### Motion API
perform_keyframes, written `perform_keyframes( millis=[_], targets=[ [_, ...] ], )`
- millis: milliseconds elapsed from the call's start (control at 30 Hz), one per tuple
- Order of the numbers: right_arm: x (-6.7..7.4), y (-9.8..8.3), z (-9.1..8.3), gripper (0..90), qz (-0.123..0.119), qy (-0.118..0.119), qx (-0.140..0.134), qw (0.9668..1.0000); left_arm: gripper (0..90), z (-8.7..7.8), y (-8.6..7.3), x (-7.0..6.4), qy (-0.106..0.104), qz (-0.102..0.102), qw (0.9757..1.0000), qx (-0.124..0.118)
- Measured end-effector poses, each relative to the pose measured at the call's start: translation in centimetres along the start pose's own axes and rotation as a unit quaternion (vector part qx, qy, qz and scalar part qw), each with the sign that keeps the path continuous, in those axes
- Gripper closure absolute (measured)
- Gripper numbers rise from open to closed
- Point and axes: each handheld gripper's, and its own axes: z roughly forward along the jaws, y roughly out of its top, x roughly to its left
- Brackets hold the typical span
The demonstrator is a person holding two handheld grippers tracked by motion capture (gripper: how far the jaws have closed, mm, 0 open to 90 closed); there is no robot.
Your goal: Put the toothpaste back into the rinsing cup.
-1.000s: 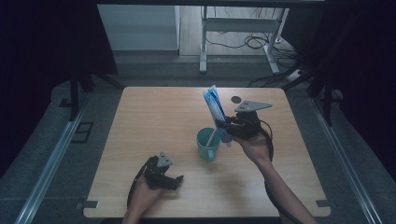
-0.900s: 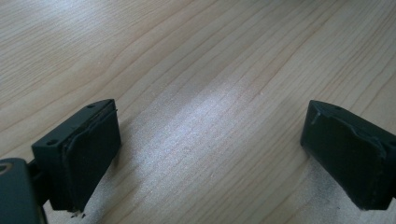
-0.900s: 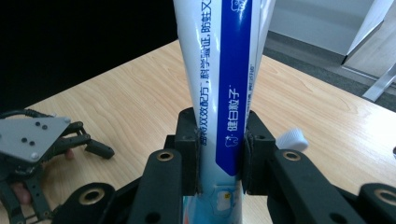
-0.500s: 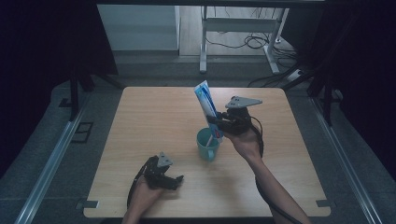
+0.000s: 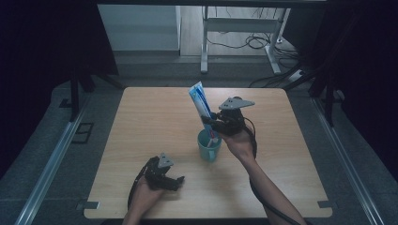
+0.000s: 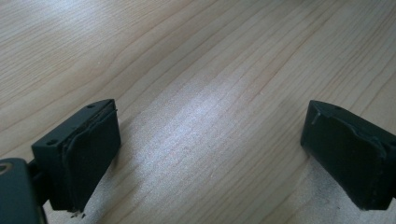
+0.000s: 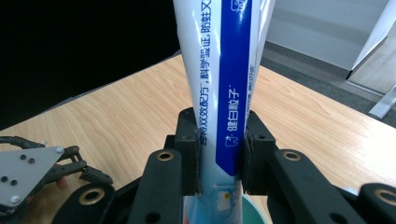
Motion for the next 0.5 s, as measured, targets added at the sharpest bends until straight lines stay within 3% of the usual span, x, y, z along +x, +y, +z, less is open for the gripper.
perform_keyframes(
  millis=[500],
  targets=[
    [0.0,-1.9,1.1,72.0,-0.001,0.0,0.001,1.0,4.9,0.0,0.0,0.0,0.0,0.0,1.0,0.001]
  ],
)
